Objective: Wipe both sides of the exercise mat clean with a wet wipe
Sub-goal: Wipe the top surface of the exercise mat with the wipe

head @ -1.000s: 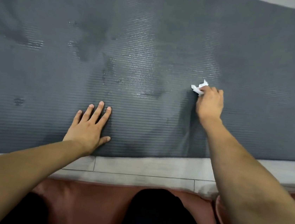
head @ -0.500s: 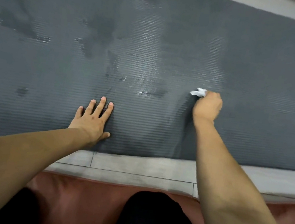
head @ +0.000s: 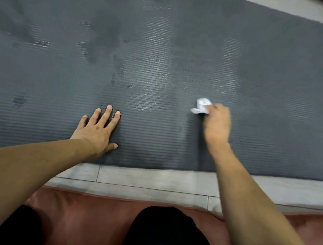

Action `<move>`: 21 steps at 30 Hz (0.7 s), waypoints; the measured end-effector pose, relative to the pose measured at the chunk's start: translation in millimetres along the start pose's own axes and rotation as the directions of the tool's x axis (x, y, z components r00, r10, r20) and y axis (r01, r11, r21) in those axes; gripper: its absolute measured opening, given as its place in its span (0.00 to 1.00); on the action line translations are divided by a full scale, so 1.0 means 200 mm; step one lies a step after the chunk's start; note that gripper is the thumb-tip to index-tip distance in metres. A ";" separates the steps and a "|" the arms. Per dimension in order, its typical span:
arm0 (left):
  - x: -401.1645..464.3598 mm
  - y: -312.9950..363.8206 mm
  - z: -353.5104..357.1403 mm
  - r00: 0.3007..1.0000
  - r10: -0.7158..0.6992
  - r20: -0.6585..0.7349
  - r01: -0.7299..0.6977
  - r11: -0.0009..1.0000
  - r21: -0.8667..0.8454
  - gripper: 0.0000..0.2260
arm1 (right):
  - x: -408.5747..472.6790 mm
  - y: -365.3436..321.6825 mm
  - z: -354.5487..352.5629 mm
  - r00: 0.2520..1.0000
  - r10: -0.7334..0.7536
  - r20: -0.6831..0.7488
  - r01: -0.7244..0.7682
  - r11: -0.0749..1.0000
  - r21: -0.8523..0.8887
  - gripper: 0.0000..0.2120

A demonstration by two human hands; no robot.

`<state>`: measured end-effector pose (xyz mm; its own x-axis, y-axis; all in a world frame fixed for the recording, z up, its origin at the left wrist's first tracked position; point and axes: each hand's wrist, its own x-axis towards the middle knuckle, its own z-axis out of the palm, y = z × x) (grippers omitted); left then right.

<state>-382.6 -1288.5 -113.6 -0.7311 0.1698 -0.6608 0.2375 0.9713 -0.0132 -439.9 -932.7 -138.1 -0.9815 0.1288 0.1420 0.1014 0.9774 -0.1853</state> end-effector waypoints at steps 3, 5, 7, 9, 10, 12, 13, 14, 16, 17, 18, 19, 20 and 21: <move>0.00 0.00 0.01 1.000 0.005 -0.011 -0.005 1.000 -0.002 0.43 | -0.09 0.09 -0.09 0.945 0.328 -0.007 -0.328 0.943 -0.064 0.16; 0.00 0.00 0.01 1.000 0.004 -0.017 -0.004 1.000 -0.005 0.42 | -0.13 -0.19 -0.04 0.943 0.331 0.019 -0.331 0.944 0.004 0.15; 0.01 -0.01 0.01 1.000 0.004 -0.023 -0.004 1.000 -0.012 0.43 | -0.20 -0.57 0.02 0.983 0.127 0.134 -0.141 0.985 0.100 0.15; 0.01 -0.02 0.02 1.000 0.004 -0.029 -0.005 1.000 -0.023 0.42 | -0.33 -0.91 0.05 0.929 -0.217 0.298 0.171 0.970 0.173 0.13; 0.01 -0.03 0.02 0.999 0.005 -0.035 -0.006 1.000 -0.023 0.42 | -0.37 -1.00 0.04 0.872 -0.361 0.330 0.308 0.929 0.204 0.12; 0.01 -0.03 0.02 0.999 0.013 -0.042 -0.015 0.999 -0.039 0.42 | -0.35 -0.94 0.02 0.814 -0.494 0.307 0.449 0.869 0.209 0.12; 0.01 -0.03 0.02 0.999 0.016 -0.045 -0.018 0.998 -0.052 0.43 | -0.32 -0.83 0.01 0.836 -0.487 0.254 0.458 0.873 0.167 0.12; 0.01 -0.03 0.02 0.999 0.017 -0.043 -0.020 0.998 -0.058 0.43 | -0.30 -0.70 0.00 0.877 -0.439 0.196 0.423 0.898 0.117 0.13; 0.01 -0.03 0.02 0.999 0.022 -0.038 -0.024 0.998 -0.056 0.43 | -0.25 -0.34 -0.03 0.965 -0.239 0.103 0.240 0.971 0.007 0.14; 0.01 -0.03 0.02 0.999 0.023 -0.040 -0.025 0.998 -0.056 0.43 | -0.24 -0.17 -0.07 0.989 -0.107 0.097 0.112 0.993 -0.043 0.14; 0.01 -0.03 0.02 0.999 0.021 -0.042 -0.023 0.998 -0.058 0.43 | -0.24 -0.04 -0.12 0.995 0.025 0.100 -0.019 0.998 -0.065 0.14; 0.01 -0.03 0.02 0.999 0.019 -0.042 -0.021 0.998 -0.061 0.43 | -0.25 0.02 -0.17 0.981 0.159 0.107 -0.151 0.986 -0.076 0.14; 0.01 -0.03 0.02 0.999 0.020 -0.043 -0.023 0.998 -0.064 0.43 | -0.26 0.01 -0.19 0.954 0.275 0.120 -0.267 0.960 -0.080 0.14; 0.01 -0.02 0.02 0.999 0.023 -0.043 -0.026 0.997 -0.067 0.43 | -0.27 -0.07 -0.19 0.938 0.328 0.115 -0.321 0.944 -0.070 0.13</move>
<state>-382.4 -1293.8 -118.1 -0.7520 0.1992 -0.6283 0.2129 0.9756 0.0544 -382.9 -947.4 -105.0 -0.9058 0.4219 -0.0396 0.4228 0.8934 -0.1522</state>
